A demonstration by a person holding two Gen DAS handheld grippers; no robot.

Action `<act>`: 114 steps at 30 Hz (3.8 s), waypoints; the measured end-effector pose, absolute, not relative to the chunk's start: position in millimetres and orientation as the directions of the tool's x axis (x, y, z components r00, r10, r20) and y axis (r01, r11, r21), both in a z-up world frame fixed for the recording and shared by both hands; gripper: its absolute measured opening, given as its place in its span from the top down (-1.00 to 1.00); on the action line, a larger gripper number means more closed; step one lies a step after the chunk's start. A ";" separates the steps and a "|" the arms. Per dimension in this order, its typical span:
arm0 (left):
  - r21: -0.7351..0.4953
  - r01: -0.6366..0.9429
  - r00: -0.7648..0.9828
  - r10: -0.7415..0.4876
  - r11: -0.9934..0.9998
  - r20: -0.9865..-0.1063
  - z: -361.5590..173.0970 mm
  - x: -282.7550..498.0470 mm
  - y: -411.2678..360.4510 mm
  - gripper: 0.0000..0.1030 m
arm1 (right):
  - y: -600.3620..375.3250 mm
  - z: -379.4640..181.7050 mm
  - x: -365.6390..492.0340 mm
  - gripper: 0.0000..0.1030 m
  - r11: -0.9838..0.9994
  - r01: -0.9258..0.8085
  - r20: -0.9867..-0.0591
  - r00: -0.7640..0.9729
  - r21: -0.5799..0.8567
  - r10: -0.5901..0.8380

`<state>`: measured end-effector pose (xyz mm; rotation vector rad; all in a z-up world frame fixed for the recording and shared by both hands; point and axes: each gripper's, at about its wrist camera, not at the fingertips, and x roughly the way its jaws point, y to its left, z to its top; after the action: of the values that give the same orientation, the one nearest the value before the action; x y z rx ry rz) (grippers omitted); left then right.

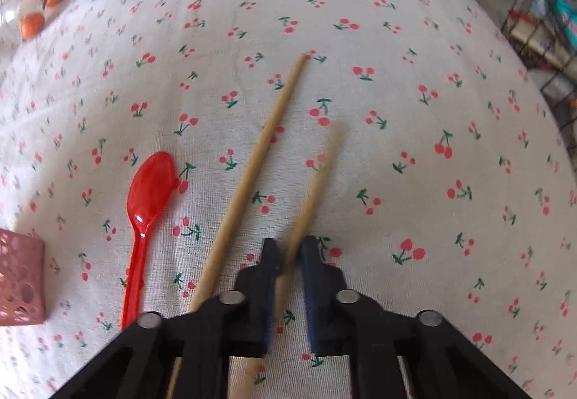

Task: Organize utensils
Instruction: 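Carry both chopsticks to the pink caddy and release them inside with both tools, then move the left tool to the red spoon and close on its handle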

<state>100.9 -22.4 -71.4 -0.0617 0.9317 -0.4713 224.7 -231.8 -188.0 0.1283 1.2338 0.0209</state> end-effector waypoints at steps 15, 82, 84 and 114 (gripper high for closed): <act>-0.200 0.421 0.628 -0.443 0.885 -0.639 -24.8 58.2 -17.3 0.90 | -279.9 -74.6 114.6 0.89 0.965 -0.066 -0.721 0.652 0.254 0.235; -0.068 0.213 0.791 -0.213 0.975 -0.573 -1.7 133.0 40.0 0.90 | -143.0 -12.4 136.8 0.89 0.832 -0.367 -0.418 0.735 0.417 0.534; -0.071 0.213 0.781 -0.214 0.974 -0.587 -7.4 138.2 38.9 0.90 | -138.6 -16.2 138.8 0.89 0.837 -0.366 -0.432 0.730 0.407 0.529; -0.202 0.151 0.716 -0.248 0.968 -0.652 -21.9 121.9 38.0 -0.76 | -179.1 -16.9 133.7 -0.41 0.854 -0.314 -0.501 0.705 0.413 0.502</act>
<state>121.9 38.0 -21.9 -0.1377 0.7406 -0.2215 133.7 -179.1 -16.9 0.3098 0.6426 0.4618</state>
